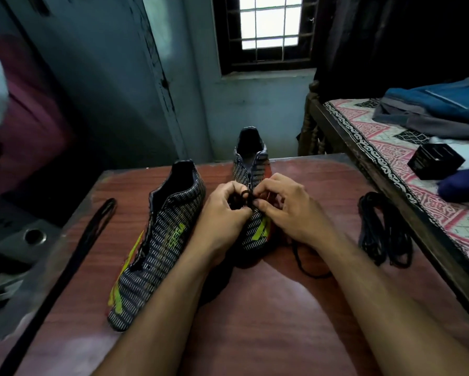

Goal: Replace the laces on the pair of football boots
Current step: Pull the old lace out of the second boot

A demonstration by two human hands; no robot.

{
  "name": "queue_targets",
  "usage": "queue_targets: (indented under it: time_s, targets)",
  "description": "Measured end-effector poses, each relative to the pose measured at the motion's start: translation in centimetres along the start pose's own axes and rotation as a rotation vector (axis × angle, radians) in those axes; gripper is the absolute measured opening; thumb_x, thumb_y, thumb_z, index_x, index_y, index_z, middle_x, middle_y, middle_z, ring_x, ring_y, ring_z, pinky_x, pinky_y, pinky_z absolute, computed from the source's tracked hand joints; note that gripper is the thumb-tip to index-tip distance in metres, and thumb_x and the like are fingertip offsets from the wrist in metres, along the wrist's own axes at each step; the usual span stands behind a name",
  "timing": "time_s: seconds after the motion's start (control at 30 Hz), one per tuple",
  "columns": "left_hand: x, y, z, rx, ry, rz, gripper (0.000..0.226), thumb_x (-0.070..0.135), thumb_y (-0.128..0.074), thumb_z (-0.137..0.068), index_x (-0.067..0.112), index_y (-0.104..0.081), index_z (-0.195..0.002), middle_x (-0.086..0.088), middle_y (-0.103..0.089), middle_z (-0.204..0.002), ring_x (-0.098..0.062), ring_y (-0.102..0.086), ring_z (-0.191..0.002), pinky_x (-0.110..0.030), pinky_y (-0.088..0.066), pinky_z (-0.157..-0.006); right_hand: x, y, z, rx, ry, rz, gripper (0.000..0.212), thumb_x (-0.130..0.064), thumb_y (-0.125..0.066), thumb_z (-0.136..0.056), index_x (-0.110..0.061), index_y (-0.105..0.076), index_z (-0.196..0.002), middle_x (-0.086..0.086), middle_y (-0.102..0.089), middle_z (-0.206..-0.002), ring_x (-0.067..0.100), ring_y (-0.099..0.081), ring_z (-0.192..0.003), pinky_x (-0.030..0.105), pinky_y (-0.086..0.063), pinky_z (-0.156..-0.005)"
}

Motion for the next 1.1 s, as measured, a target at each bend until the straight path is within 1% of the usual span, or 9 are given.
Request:
queue_targets:
  time_s: [0.1, 0.2, 0.3, 0.43, 0.63, 0.77, 0.87, 0.97, 1.1]
  targets:
    - [0.3, 0.4, -0.2, 0.019, -0.057, -0.044, 0.023, 0.01, -0.065, -0.068, 0.028, -0.06, -0.081, 0.005, -0.064, -0.076, -0.015, -0.056, -0.072, -0.039, -0.048, -0.068, -0.2, 0.4, 0.1, 0.049, -0.033, -0.021, 0.003, -0.025, -0.06, -0.1, -0.022, -0.062, -0.101, -0.011, -0.06, -0.093, 0.002, -0.055, -0.086, 0.032, -0.045, -0.076]
    - [0.8, 0.6, -0.4, 0.061, -0.14, -0.226, 0.026, 0.021, -0.066, -0.068, 0.03, -0.06, -0.091, 0.012, -0.066, -0.086, -0.01, -0.063, -0.079, -0.04, -0.054, -0.08, -1.0, 1.0, 0.2, 0.107, -0.046, -0.099, 0.011, -0.028, -0.051, -0.1, -0.019, -0.053, -0.094, -0.006, -0.061, -0.085, 0.007, -0.057, -0.077, 0.032, -0.043, -0.068]
    - [1.7, 0.3, -0.1, 0.094, -0.249, -0.401, 0.021, 0.024, -0.069, -0.078, 0.031, -0.063, -0.097, 0.01, -0.067, -0.097, -0.014, -0.065, -0.092, -0.043, -0.054, -0.088, -2.5, 0.9, 0.4, 0.105, -0.013, -0.109, 0.012, -0.022, -0.057, -0.089, -0.018, -0.046, -0.088, -0.004, -0.052, -0.076, 0.007, -0.047, -0.064, 0.026, -0.036, -0.06]
    - [2.5, -0.5, 0.4, 0.105, -0.335, -0.614, 0.031, 0.035, -0.059, -0.081, 0.029, -0.069, -0.11, 0.012, -0.057, -0.101, -0.017, -0.056, -0.099, -0.046, -0.05, -0.09, -3.5, 0.9, 0.5, 0.135, 0.02, -0.066, 0.019, -0.01, -0.06, -0.078, -0.019, -0.044, -0.083, -0.008, -0.046, -0.075, 0.01, -0.046, -0.069, 0.023, -0.036, -0.062]
    - [3.4, -1.2, 0.9, 0.091, -0.43, -0.739, 0.038, 0.05, -0.042, -0.083, 0.029, -0.065, -0.105, 0.016, -0.046, -0.093, -0.018, -0.053, -0.092, -0.044, -0.045, -0.08, -6.1, 1.1, 0.6, 0.181, 0.182, -0.08, 0.028, 0.011, -0.056, -0.073, -0.013, -0.053, -0.085, -0.003, -0.05, -0.082, 0.015, -0.051, -0.077, 0.023, -0.043, -0.068]
    - [3.0, -1.3, 0.7, 0.103, -0.452, -0.66, 0.035, 0.045, -0.048, -0.089, 0.025, -0.069, -0.108, 0.012, -0.057, -0.098, -0.018, -0.051, -0.091, -0.046, -0.048, -0.079, -6.0, 2.3, 0.8, 0.249, 0.167, -0.137, 0.022, 0.006, -0.06, -0.074, -0.011, -0.06, -0.088, 0.001, -0.054, -0.087, 0.013, -0.054, -0.079, 0.016, -0.042, -0.069]
    - [3.0, -0.5, 0.6, 0.202, -0.442, -0.569, 0.024, 0.038, -0.06, -0.091, 0.018, -0.07, -0.101, 0.005, -0.065, -0.095, -0.02, -0.057, -0.088, -0.046, -0.05, -0.08, -3.5, 3.0, 0.5, 0.288, 0.035, -0.242, 0.025, -0.006, -0.058, -0.073, -0.019, -0.062, -0.095, 0.001, -0.06, -0.091, 0.016, -0.06, -0.083, 0.03, -0.053, -0.07]
    - [3.3, 0.3, 0.9, 0.282, -0.455, -0.457, 0.025, 0.038, -0.065, -0.092, 0.014, -0.07, -0.097, 0.004, -0.07, -0.092, -0.018, -0.065, -0.088, -0.041, -0.053, -0.08, -1.2, 1.4, 0.0, 0.132, -0.061, -0.161, 0.022, -0.019, -0.06, -0.074, -0.03, -0.063, -0.093, -0.006, -0.065, -0.095, 0.01, -0.065, -0.09, 0.036, -0.058, -0.08]
    - [2.7, 0.9, 0.7, 0.229, -0.333, 0.035, 0.008, 0.02, -0.072, -0.095, 0.016, -0.073, -0.088, 0.004, -0.076, -0.088, -0.01, -0.07, -0.084, -0.034, -0.056, -0.08, -1.1, 0.9, 0.0, 0.068, -0.006, -0.084, 0.014, -0.028, -0.066, -0.079, -0.029, -0.068, -0.093, -0.01, -0.065, -0.097, 0.007, -0.066, -0.093, 0.033, -0.057, -0.085]
Point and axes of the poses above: each hand's wrist, its own z-axis away from the middle knuckle, its own y-axis out of the back of the hand, x = y × z, the point moved 10 cm from there along -z, towards the middle knuckle
